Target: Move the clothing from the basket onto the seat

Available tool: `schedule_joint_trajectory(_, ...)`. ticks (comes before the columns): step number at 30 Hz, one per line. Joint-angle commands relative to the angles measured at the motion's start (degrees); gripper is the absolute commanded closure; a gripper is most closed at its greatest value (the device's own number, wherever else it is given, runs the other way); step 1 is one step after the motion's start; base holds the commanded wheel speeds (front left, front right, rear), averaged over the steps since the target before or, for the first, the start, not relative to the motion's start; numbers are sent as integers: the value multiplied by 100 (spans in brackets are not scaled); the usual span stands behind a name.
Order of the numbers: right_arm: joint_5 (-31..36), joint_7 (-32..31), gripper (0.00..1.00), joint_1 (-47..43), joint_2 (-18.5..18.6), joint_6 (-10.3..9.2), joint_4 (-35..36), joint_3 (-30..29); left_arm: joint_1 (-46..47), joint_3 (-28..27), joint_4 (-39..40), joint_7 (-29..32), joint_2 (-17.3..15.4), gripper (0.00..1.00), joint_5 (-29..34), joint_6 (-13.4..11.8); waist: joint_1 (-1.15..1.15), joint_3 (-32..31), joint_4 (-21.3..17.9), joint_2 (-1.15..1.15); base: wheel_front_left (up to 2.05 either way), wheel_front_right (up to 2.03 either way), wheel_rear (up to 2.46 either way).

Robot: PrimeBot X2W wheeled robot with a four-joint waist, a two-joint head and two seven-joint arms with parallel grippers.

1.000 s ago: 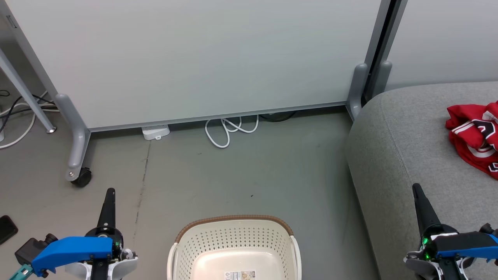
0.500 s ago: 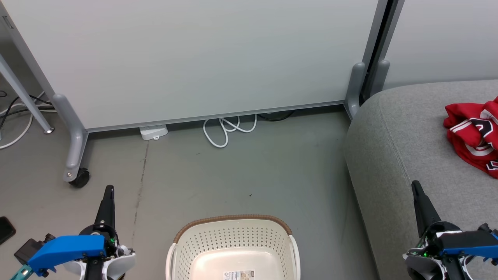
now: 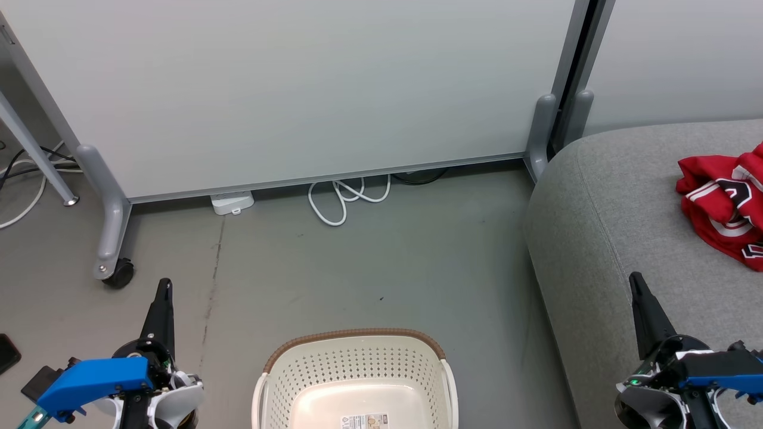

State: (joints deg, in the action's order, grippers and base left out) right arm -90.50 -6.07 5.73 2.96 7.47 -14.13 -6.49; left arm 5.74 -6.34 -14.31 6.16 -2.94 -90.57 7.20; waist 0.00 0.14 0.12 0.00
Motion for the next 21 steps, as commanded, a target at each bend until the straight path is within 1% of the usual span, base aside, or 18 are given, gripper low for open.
schedule_joint_trajectory(1,-114,-51,100,80,-14,4,19,-11,81,-24,36,34,9,100,-108,51,0,1,-4,0,0,0,0)
schedule_joint_trajectory(4,-224,-73,100,89,-15,4,17,-12,83,-39,39,65,11,100,-214,53,0,4,-12,0,0,0,0)
schedule_joint_trajectory(21,-197,-68,100,85,-15,4,17,-10,75,-35,36,60,10,100,-189,52,0,4,-12,0,0,0,0)
